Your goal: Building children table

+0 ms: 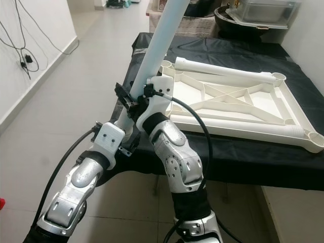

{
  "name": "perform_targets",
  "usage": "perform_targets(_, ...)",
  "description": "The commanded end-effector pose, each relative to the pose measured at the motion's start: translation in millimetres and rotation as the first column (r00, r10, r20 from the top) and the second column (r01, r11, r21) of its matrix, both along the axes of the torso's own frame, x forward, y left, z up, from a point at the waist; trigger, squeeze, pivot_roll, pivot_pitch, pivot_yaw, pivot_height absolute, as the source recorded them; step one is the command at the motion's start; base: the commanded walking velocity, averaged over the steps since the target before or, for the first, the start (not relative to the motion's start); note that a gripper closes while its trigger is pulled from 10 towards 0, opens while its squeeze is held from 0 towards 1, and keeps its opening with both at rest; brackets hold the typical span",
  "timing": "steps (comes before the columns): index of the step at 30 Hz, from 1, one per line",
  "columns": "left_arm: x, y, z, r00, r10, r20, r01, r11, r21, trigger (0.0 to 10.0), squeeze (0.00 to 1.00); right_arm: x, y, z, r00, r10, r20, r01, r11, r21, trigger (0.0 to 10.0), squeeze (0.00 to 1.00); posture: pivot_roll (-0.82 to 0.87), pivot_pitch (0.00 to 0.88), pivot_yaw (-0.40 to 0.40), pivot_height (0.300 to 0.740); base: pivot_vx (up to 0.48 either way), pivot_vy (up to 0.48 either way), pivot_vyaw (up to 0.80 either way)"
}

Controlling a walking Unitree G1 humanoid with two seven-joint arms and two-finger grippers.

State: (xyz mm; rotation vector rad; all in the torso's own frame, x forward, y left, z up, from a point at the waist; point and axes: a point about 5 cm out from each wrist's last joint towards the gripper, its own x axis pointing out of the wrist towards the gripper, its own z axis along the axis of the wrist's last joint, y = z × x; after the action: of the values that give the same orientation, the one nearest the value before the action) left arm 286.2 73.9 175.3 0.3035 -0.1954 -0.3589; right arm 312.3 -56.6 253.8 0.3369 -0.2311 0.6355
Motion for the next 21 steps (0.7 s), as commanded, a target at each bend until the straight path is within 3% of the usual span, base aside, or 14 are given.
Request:
perform_targets(1, -1.3, 0.0, -5.5, 1.0, -0.007, -0.012, 0.007, 1.0, 0.014, 10.0, 0.0, -4.7, 3.4, 0.8, 0.999, 0.032, 0.006, -0.032, 0.999, 0.006, 10.0, 0.0, 0.03, 0.098, -0.03, 0.74, 0.0, 0.0, 0.0)
perform_targets(3, -1.9, -0.4, -6.2, 1.0, -0.008, -0.013, 0.009, 1.0, 0.014, 10.0, 0.0, -5.4, 3.5, 0.6, 0.999, 0.035, 0.006, -0.036, 0.999, 0.006, 10.0, 0.0, 0.03, 0.092, -0.028, 0.74, 0.0, 0.0, 0.0)
perform_targets(4, -2.9, -1.2, -7.2, 1.0, -0.012, -0.014, 0.012, 1.0, 0.014, 8.1, 0.0, -6.5, 3.7, 0.2, 0.999, 0.04, 0.006, -0.04, 0.999, 0.005, 10.0, 0.0, 0.03, 0.088, -0.028, 0.74, 0.0, 0.0, 0.0)
perform_targets(6, -3.6, -1.8, -8.0, 1.0, -0.014, -0.016, 0.015, 1.0, 0.013, 8.1, 0.0, -7.3, 4.0, -0.2, 0.999, 0.044, 0.005, -0.044, 0.999, 0.005, 10.0, 0.0, 0.03, 0.086, -0.027, 0.74, 0.0, 0.0, 0.0)
perform_targets(7, -4.8, -2.9, -8.7, 1.0, -0.021, -0.014, 0.021, 1.0, 0.014, 0.9, 0.0, -8.7, 4.5, -0.9, 0.999, 0.05, 0.004, -0.05, 0.999, 0.004, 10.0, 0.0, 0.02, 0.083, -0.025, 0.74, 0.0, 0.0, 0.0)
perform_targets(8, -5.4, -3.6, -9.1, 1.0, -0.026, -0.011, 0.026, 1.0, 0.015, 0.9, 0.0, -9.7, 4.9, -1.4, 0.999, 0.054, 0.003, -0.054, 0.999, 0.003, 10.0, 0.0, 0.02, 0.083, -0.025, 0.74, 0.0, 0.0, 0.0)
perform_targets(9, -6.0, -4.4, -9.4, 1.0, -0.029, -0.012, 0.03, 0.999, 0.013, 0.0, 0.0, -10.7, 5.5, -2.1, 0.998, 0.058, 0.001, -0.058, 0.998, 0.003, 10.0, 0.0, 0.02, 0.082, -0.029, 0.74, 0.0, 0.0, 0.0)
perform_targets(21, -8.8, -6.4, -11.1, 0.999, -0.038, -0.006, 0.038, 0.999, 0.012, 0.0, 0.0, -15.0, 9.9, -4.6, 0.997, 0.076, -0.006, -0.076, 0.997, -0.009, 10.0, 0.0, 0.02, 0.084, -0.029, 0.74, 0.0, 0.0, 0.0)
